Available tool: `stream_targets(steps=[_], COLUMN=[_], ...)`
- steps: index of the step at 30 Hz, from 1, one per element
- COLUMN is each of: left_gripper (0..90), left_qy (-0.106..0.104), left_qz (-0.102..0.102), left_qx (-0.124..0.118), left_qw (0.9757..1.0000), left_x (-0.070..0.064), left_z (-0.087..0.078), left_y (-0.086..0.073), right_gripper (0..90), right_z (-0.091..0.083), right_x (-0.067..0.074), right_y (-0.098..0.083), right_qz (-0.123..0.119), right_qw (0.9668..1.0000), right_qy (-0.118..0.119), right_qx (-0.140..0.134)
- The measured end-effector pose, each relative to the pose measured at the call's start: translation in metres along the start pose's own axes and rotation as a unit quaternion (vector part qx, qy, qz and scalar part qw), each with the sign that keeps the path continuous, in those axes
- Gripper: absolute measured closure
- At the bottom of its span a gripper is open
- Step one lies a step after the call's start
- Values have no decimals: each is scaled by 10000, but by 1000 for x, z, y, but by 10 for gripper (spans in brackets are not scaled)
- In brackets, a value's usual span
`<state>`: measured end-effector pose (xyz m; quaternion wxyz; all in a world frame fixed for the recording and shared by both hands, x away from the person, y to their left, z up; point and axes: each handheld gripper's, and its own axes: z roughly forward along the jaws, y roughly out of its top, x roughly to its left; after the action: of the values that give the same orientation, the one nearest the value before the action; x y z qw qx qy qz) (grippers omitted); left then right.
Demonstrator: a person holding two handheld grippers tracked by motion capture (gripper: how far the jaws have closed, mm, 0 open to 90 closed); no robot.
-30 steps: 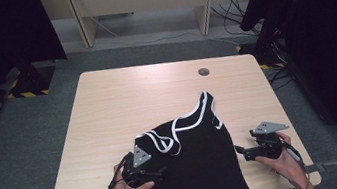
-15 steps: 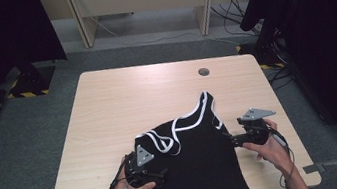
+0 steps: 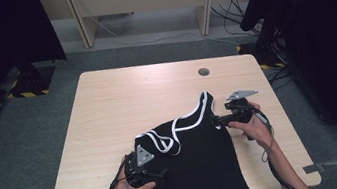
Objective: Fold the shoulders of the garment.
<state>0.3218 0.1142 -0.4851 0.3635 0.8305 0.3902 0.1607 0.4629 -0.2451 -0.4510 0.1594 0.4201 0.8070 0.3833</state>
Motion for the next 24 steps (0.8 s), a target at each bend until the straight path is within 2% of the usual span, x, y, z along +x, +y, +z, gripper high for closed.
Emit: stream_targets(steps=[8, 14, 20, 24], left_gripper=[23, 23, 23, 23], left_qy=[2, 3, 3, 5], left_qz=[-1, -2, -3, -4], left_qx=[0, -1, -1, -1], left_qw=[10000, 10000, 10000, 10000], left_x=[0, 0, 0, 0], left_z=[0, 0, 0, 0], left_y=[0, 0, 0, 0], right_gripper=[213, 223, 227, 249], right_z=[26, 41, 56, 66], right_x=[-15, -22, -20, -15], right_y=[22, 28, 29, 28], right_qz=[62, 101, 150, 70], right_qw=[9999, 9998, 9996, 9991], right_qy=[-67, -110, -135, -213], right_qx=[66, 129, 218, 364])
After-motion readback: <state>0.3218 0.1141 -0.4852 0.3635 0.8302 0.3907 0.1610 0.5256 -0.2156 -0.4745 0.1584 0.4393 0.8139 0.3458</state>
